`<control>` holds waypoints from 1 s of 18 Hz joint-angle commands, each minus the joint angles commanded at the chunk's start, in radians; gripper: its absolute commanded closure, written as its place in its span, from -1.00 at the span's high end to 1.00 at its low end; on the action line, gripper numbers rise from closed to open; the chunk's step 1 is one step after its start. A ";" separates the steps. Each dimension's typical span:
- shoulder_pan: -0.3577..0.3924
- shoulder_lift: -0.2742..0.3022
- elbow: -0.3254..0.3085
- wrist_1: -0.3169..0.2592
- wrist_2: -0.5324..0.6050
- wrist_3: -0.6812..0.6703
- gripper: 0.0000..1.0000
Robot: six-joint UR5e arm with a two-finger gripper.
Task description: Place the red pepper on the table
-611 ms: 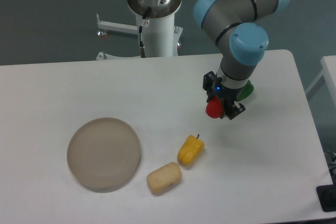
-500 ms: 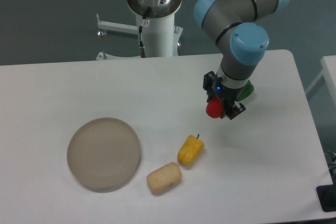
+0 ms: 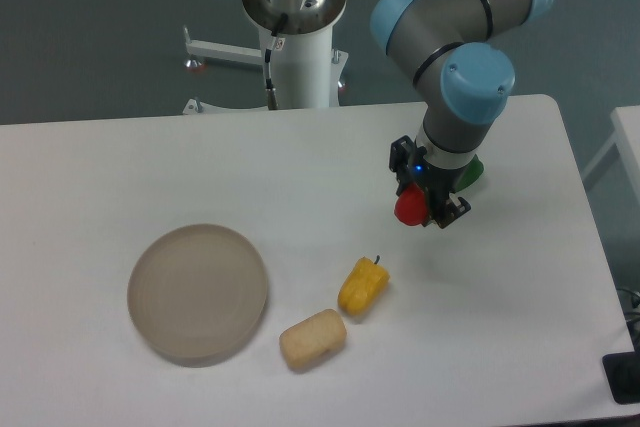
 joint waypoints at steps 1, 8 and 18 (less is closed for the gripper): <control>0.005 -0.021 0.017 0.008 -0.002 0.011 -0.30; 0.032 -0.152 0.078 0.136 -0.034 0.057 -0.31; 0.026 -0.207 0.058 0.201 -0.031 0.051 -0.10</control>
